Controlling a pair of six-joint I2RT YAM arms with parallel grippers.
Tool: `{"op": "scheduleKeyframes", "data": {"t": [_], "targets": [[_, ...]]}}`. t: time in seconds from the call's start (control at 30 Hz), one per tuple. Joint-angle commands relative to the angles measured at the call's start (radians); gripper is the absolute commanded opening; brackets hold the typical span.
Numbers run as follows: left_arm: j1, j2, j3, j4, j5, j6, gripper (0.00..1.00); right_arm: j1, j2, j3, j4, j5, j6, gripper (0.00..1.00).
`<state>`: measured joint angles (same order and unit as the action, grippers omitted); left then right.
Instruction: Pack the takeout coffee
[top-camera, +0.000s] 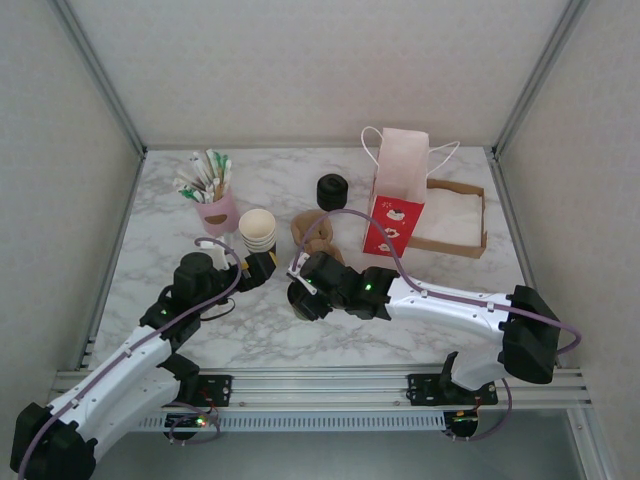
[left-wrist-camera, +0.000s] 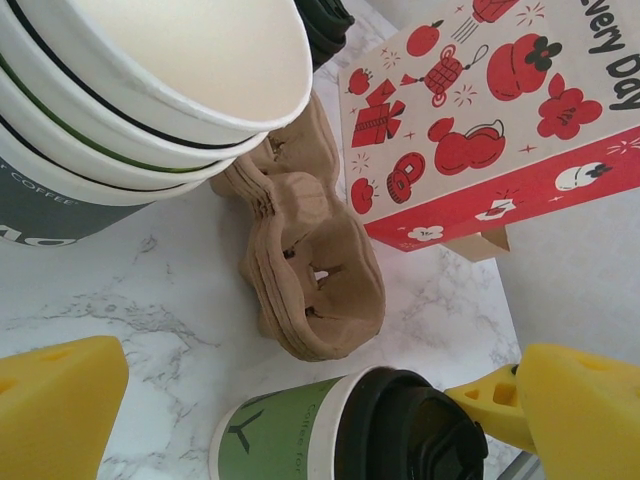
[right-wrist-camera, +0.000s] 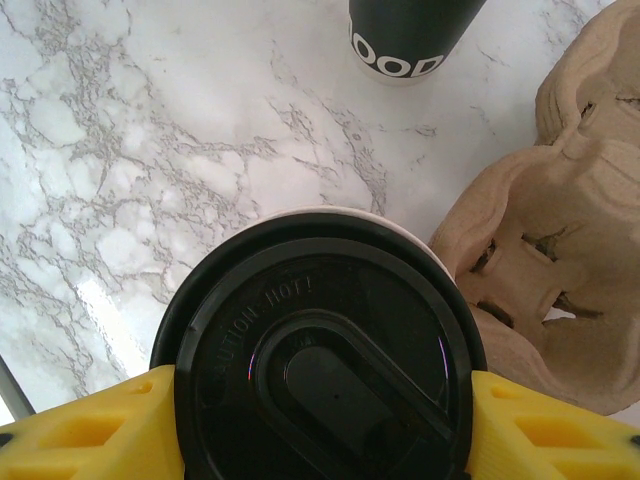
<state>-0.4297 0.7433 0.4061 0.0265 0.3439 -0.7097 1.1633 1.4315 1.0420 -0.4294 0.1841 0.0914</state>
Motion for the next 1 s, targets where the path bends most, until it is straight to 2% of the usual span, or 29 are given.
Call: {"op": "scheduleKeyframes", "data": {"t": [0.0,0.73,0.97], "targets": [[-0.006,0.0,-0.003,0.027,0.014,0.021,0.99,0.014,-0.002,0.016,0.023,0.021,-0.014,0.61],[-0.006,0.008,0.01,0.008,0.0,0.041,1.0,0.022,0.029,0.035,0.032,0.018,-0.025,0.62],[-0.006,0.011,0.014,0.004,0.0,0.046,1.0,0.025,0.031,0.044,0.003,0.056,-0.021,0.62]]}}
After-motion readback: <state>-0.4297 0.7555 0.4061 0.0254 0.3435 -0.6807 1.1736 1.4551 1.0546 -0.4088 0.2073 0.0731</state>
